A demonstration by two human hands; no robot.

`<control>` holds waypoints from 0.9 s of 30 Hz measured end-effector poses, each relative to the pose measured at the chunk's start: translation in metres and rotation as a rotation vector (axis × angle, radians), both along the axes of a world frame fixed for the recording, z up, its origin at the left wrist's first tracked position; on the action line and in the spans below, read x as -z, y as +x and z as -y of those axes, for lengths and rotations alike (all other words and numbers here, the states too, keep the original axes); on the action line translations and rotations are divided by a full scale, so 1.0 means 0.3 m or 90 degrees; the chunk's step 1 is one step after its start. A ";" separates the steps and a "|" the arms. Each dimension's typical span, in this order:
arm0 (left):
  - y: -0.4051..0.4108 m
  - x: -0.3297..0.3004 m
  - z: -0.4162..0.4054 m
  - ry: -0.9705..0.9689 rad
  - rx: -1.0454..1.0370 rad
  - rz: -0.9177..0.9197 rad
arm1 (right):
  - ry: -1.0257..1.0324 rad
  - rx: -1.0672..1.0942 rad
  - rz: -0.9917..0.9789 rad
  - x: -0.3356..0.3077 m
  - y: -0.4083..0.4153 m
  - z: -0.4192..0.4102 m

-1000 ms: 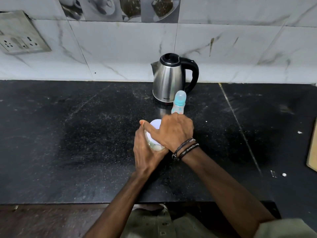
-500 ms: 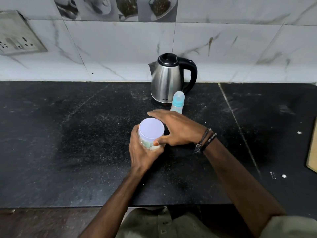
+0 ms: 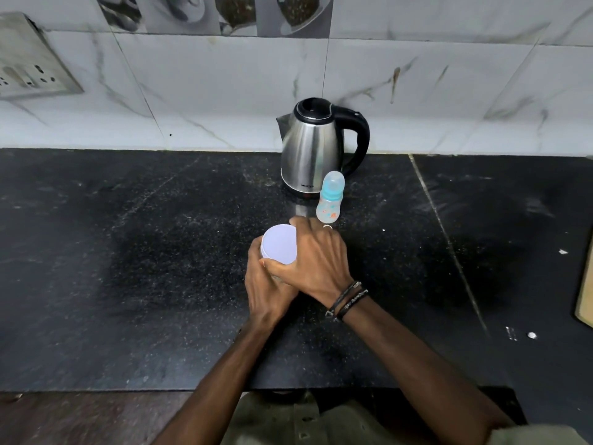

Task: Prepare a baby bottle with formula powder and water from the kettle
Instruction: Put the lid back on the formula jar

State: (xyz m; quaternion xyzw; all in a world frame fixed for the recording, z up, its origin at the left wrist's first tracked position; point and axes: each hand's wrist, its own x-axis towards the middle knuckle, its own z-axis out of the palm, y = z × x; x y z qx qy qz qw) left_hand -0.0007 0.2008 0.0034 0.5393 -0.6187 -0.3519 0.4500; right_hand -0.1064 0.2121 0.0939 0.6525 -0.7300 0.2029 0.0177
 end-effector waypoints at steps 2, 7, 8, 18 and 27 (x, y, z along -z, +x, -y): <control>-0.001 0.000 0.020 -0.001 0.006 0.029 | 0.021 -0.028 0.046 0.016 -0.024 0.010; 0.000 -0.012 0.114 0.035 0.017 0.016 | -0.026 0.000 0.236 0.063 -0.097 0.047; 0.001 -0.007 0.143 0.034 0.022 0.007 | -0.037 0.013 0.248 0.078 -0.111 0.056; -0.063 0.008 0.387 0.031 0.048 0.046 | -0.057 0.054 0.251 0.221 -0.195 0.100; -0.107 0.037 0.482 0.034 0.098 0.066 | -0.049 0.057 0.255 0.264 -0.198 0.118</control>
